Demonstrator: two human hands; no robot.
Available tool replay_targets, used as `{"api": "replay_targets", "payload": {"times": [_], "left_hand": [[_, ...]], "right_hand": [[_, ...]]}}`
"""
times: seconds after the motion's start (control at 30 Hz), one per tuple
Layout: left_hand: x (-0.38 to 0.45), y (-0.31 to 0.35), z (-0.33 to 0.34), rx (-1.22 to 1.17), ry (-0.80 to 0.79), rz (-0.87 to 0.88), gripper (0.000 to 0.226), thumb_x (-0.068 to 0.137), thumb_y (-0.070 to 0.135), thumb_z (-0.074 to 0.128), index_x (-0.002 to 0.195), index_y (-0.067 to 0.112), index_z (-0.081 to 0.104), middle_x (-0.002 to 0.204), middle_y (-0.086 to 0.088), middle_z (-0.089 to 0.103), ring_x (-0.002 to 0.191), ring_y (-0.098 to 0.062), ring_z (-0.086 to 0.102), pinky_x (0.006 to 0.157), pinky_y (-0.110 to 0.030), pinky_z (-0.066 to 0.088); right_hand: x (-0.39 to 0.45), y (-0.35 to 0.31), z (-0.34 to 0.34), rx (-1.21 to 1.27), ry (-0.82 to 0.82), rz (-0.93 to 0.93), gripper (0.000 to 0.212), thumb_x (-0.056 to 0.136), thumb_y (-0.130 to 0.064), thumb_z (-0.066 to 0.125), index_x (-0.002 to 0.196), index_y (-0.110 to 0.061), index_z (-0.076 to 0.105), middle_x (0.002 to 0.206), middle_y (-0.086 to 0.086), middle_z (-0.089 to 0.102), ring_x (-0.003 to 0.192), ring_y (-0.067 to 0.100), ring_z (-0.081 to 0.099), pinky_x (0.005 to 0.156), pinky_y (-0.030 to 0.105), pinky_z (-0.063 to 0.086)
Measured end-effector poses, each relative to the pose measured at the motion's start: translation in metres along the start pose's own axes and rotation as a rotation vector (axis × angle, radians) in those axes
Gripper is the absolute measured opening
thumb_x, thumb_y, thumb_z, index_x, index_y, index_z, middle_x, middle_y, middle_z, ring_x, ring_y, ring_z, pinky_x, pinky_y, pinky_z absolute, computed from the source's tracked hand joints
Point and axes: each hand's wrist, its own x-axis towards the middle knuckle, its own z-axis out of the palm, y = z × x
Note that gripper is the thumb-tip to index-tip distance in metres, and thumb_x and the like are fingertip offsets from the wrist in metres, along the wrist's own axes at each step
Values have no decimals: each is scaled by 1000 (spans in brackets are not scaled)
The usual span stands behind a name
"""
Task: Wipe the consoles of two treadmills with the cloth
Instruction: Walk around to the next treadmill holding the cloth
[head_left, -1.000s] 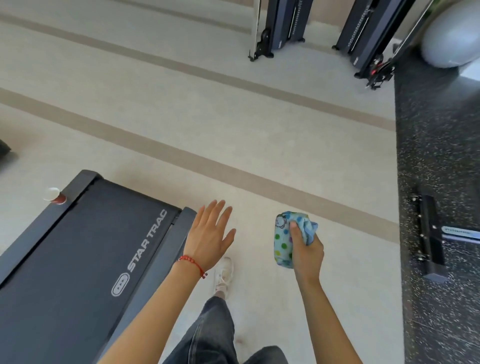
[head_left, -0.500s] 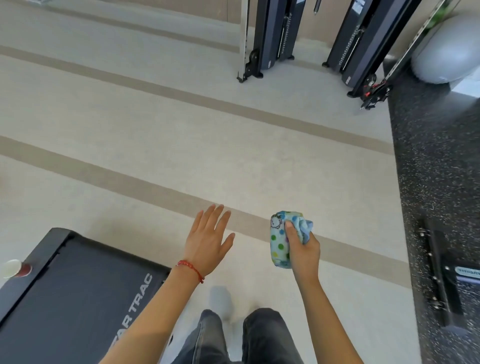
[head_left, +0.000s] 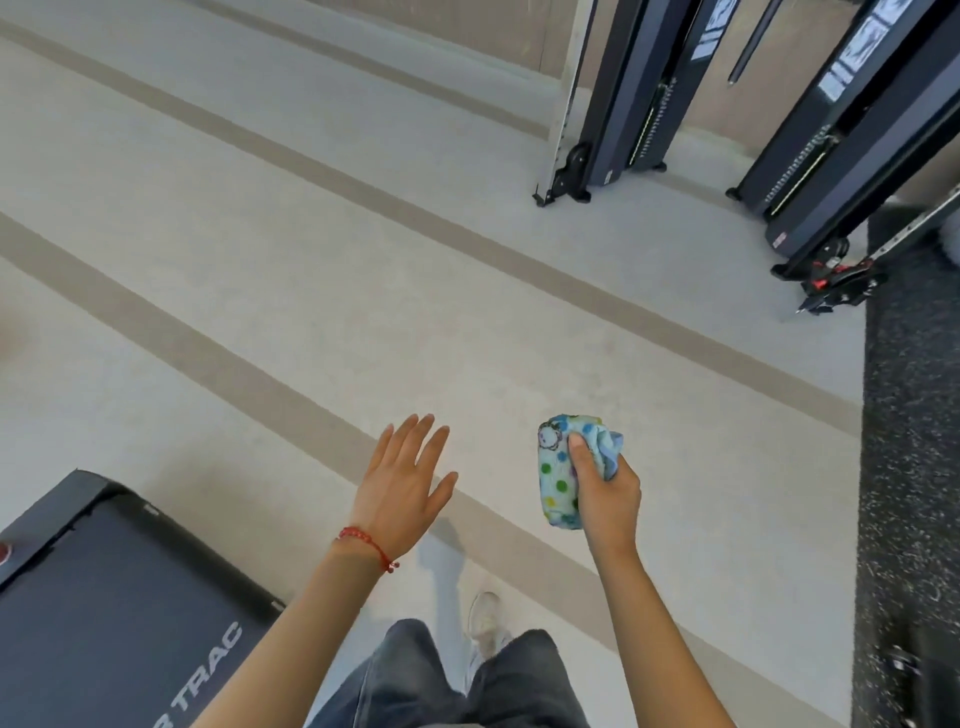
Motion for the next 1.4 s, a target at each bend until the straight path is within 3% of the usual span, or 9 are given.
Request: {"api": "replay_targets", "payload": {"times": [0.17,0.47,0.9,1.07,1.4], "left_hand": [[53,-18,-6,-1,3,-108,66,98,48,12,121,5,57,124,-17,58,114,-35,54,96,-53,37],[139,-106,-14,-30,19,-266,69,98,49,10,120,4,57,123,-18,58,114,-35,54,95,-52,40],[215,-260,-56,-37,98,-543,71,98,51,9,121,4,57,122,-18,59,114,-36,55,97,-52,37],[239,-312,-62,-56,124,-667,69,98,51,9,122,5,54,123,-17,58,115,-36,53,97,-52,40],[318,-434,-95,-24,164,-908,71,97,51,8,120,5,57,122,-17,59,113,-35,55,96,-53,39]], "right_hand": [[64,-30,39,17,-109,69,9,85,-33,63,80,-25,64,83,-5,66,80,11,64,68,25,51],[147,-72,164,4,-385,178,17,77,-24,73,92,-20,65,86,-5,68,77,6,65,51,11,50],[214,-130,375,-163,-676,176,19,76,-29,74,91,-23,65,90,-4,69,83,12,66,67,26,53],[234,-144,453,-208,-794,148,13,76,-26,74,84,-23,63,84,-5,68,76,7,65,52,15,50],[293,-194,636,-314,-1020,70,15,75,-27,75,84,-22,65,84,-3,69,77,12,67,59,23,51]]}}
